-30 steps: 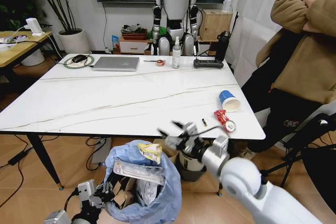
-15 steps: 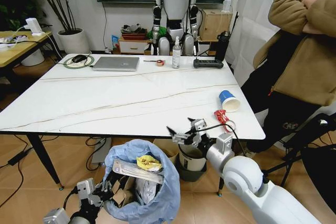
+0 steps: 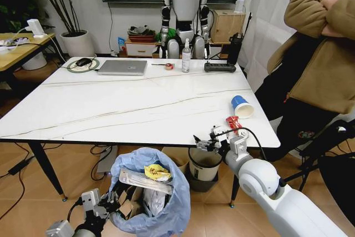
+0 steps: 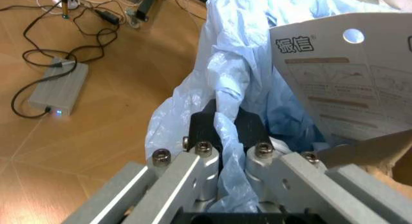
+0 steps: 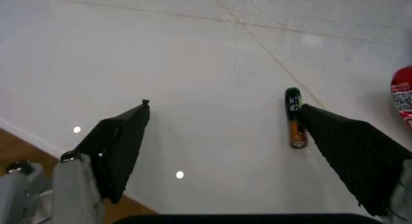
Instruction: Pick up the trash bin and place the trash from the table into it.
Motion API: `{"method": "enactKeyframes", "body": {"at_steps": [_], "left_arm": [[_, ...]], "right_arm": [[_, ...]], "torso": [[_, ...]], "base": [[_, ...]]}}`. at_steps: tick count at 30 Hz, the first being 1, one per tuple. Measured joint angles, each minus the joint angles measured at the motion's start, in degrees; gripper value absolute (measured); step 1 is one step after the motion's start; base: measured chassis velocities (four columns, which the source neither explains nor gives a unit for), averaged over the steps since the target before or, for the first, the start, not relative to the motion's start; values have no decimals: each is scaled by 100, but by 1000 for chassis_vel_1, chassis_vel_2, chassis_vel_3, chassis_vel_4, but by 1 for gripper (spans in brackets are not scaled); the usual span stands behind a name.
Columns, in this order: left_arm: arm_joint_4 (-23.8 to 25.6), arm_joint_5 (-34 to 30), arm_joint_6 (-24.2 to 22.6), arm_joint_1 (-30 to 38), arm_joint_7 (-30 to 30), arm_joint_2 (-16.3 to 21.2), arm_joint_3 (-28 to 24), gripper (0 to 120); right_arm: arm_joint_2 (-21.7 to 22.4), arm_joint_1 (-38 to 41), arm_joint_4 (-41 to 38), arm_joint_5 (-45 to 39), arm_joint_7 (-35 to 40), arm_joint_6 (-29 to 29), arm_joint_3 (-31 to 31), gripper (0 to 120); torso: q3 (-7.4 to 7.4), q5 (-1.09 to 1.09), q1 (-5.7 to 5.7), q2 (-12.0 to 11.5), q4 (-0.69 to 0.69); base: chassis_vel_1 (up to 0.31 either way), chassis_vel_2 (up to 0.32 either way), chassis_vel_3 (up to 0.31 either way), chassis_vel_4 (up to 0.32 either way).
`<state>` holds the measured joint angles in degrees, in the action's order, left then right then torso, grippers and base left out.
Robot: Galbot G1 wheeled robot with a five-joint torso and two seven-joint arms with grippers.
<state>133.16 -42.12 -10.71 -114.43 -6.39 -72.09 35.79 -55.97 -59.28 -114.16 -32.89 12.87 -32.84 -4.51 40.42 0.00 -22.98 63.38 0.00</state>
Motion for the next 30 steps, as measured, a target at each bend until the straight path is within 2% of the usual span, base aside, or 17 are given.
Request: {"method": "enactKeyframes", "body": {"at_steps": [7, 10, 11, 15, 18, 24, 26, 28, 30], "left_arm": [[-15, 1, 0, 1, 0, 3, -1, 0], [-18, -10, 0, 11, 0, 16, -1, 0], [-18, -10, 0, 11, 0, 16, -1, 0], [-18, -37, -1, 20, 0, 43, 2, 0], [-18, -41, -2, 20, 0, 48, 3, 0], [-21, -61, -4, 28, -5, 87, 7, 0], [-21, -62, -4, 28, -5, 87, 7, 0], [-21, -72, -5, 27, -6, 95, 11, 0], [-20, -81, -7, 26, -8, 102, 19, 0]], "right_arm": [[13, 73, 218, -73, -7, -8, -151, 82], [19, 73, 245, -132, -17, -8, -190, 72], [19, 73, 245, -132, -17, -8, -190, 72], [31, 36, 202, -174, -20, -26, -197, 51], [37, 25, 180, -191, -18, -39, -198, 48], [76, -15, 119, -239, -15, -79, -172, 18], [76, -15, 120, -239, -15, -78, -172, 18], [79, -13, 135, -238, -17, -78, -164, 5], [83, -7, 138, -238, -19, -78, -155, 1]], "torso": [[-1, 0, 0, 1, 1], [-1, 0, 0, 1, 0], [-1, 0, 0, 1, 0], [-1, 0, 0, 1, 0], [-1, 0, 0, 1, 0], [-1, -1, 0, 1, 0], [-1, -1, 0, 1, 0], [-1, -1, 0, 1, 0], [-1, -1, 0, 1, 0]], "base": [[0, 0, 0, 0], [0, 0, 0, 0], [0, 0, 0, 0], [0, 0, 0, 0], [0, 0, 0, 0], [0, 0, 0, 0], [0, 0, 0, 0], [0, 0, 0, 0], [0, 0, 0, 0]]}}
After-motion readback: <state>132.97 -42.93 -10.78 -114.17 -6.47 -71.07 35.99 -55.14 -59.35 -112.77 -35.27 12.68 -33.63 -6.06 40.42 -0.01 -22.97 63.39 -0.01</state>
